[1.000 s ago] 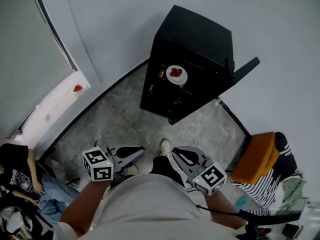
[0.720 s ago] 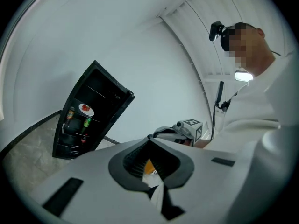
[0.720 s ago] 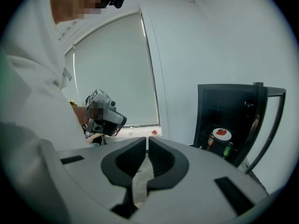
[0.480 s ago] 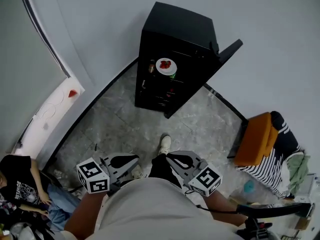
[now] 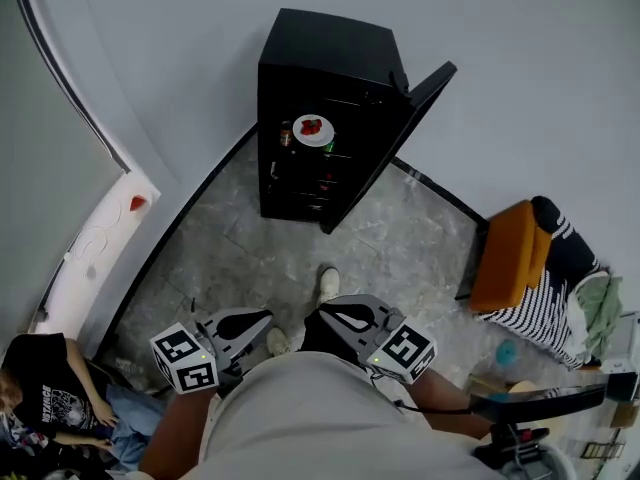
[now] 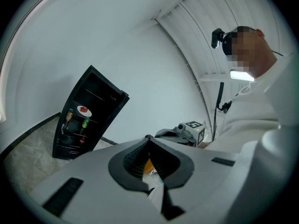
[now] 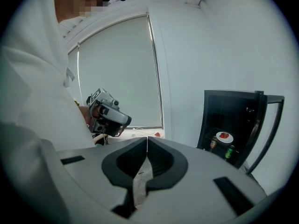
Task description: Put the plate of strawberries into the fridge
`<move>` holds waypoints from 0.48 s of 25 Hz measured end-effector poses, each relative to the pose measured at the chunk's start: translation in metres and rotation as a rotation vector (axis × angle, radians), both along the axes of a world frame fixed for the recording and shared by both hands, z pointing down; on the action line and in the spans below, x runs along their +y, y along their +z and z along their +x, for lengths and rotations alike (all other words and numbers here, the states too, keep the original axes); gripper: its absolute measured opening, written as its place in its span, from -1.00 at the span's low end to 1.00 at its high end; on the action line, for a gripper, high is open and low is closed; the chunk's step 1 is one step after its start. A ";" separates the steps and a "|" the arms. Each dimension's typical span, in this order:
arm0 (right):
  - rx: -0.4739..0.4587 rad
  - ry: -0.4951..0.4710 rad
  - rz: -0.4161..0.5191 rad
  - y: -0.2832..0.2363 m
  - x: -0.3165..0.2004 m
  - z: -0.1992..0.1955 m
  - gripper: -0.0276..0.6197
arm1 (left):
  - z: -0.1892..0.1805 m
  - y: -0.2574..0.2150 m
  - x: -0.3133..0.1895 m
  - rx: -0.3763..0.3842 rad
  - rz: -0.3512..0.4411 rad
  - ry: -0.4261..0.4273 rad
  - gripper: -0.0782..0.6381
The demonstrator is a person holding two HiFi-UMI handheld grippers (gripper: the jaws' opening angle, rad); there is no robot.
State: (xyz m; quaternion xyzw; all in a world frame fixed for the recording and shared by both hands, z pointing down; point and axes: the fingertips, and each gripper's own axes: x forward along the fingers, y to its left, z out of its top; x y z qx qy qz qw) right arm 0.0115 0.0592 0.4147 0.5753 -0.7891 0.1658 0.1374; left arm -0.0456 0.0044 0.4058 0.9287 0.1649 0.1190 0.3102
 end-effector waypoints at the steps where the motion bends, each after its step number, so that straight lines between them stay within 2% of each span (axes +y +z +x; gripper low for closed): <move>1: 0.003 0.002 -0.002 0.001 0.000 -0.001 -0.86 | -0.002 0.000 0.001 0.003 0.005 0.006 -0.75; 7: 0.022 -0.032 0.006 0.005 -0.009 -0.013 -0.86 | -0.018 0.008 -0.007 -0.017 0.001 -0.039 -0.75; 12: 0.008 -0.017 0.005 0.000 0.001 -0.014 -0.86 | -0.012 0.007 0.002 -0.027 0.006 -0.013 -0.75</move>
